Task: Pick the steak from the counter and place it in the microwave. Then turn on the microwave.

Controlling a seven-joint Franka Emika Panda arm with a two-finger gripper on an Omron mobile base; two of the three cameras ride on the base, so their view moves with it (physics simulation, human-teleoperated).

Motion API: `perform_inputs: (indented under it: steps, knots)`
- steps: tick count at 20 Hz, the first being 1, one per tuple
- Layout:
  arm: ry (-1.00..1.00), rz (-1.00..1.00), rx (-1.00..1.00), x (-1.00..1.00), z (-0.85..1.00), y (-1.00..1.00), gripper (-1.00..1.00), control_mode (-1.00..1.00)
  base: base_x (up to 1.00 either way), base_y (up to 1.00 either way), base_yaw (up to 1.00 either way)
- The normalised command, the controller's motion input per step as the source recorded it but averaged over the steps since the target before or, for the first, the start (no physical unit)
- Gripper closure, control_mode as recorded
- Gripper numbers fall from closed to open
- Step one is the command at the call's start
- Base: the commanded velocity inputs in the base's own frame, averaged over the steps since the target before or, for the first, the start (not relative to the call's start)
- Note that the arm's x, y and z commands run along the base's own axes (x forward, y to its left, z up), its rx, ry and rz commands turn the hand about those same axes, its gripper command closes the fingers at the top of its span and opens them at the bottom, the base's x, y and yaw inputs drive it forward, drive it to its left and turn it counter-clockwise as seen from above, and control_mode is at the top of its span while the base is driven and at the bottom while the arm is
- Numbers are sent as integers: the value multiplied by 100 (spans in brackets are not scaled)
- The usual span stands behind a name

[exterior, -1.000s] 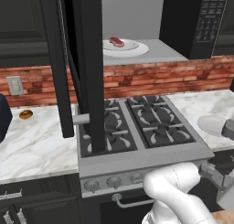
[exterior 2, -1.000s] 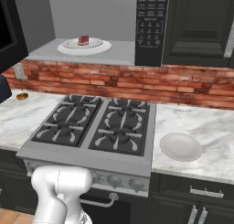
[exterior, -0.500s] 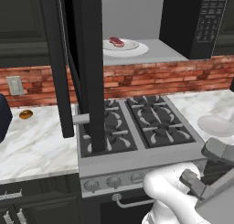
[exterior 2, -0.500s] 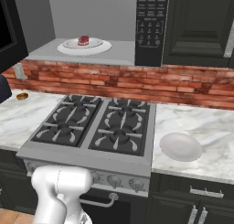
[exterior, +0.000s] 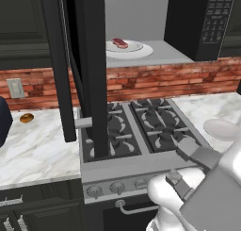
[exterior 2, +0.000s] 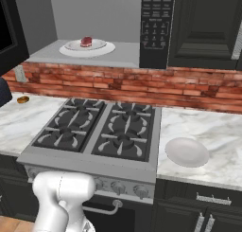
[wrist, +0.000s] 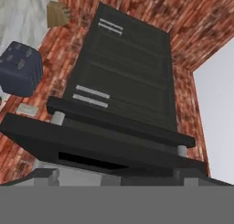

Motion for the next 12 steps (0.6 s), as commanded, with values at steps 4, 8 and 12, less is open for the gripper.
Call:
perform_inputs:
  steps: [4,8,12]
  knots:
    - [0,-14,1,20,-7,23,-100,-100,0,0,0]
    - [0,-11,3,11,-6,31,-100,-100,0,0,0]
    - [0,-5,6,18,-7,25,-100,-100,0,0,0]
